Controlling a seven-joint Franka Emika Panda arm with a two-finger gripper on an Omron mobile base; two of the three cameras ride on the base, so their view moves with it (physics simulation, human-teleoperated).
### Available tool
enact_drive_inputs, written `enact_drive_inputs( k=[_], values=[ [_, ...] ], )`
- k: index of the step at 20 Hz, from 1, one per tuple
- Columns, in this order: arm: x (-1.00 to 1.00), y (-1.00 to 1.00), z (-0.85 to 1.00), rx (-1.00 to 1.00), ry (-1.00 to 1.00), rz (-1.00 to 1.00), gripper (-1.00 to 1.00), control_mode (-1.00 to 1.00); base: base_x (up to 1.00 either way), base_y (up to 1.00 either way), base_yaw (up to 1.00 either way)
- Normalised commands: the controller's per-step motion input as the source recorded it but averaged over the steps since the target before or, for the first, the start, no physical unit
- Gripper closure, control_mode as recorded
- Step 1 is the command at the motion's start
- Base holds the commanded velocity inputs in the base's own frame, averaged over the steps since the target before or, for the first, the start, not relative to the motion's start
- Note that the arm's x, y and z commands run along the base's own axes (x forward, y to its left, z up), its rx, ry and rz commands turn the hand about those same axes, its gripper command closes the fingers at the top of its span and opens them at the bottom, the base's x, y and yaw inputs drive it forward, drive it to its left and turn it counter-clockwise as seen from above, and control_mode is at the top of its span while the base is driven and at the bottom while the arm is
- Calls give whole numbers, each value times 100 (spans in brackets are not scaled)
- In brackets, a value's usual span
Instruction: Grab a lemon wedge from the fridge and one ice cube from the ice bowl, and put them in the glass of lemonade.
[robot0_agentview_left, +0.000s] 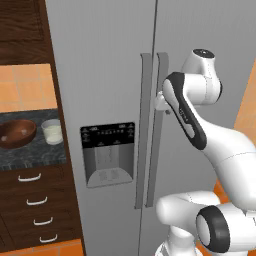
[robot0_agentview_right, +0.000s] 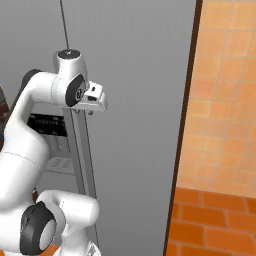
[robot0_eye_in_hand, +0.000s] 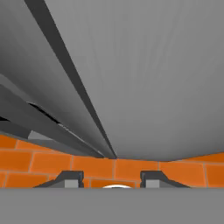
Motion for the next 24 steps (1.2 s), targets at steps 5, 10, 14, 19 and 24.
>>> enact_drive_inputs(
  k=[5,10,14,19,24],
  values=[
    [-24,15,0,-2,-3,3,-100,-100,0,0,0],
    [-26,24,-13,-4,0,0,-100,-100,0,0,0],
    [-51,0,-24,-3,0,0,-100,-100,0,0,0],
    [-1,-41,0,2,-5,2,-100,-100,0,0,0],
    [-1,-9,0,0,0,0,-100,-100,0,0,0]
  ],
)
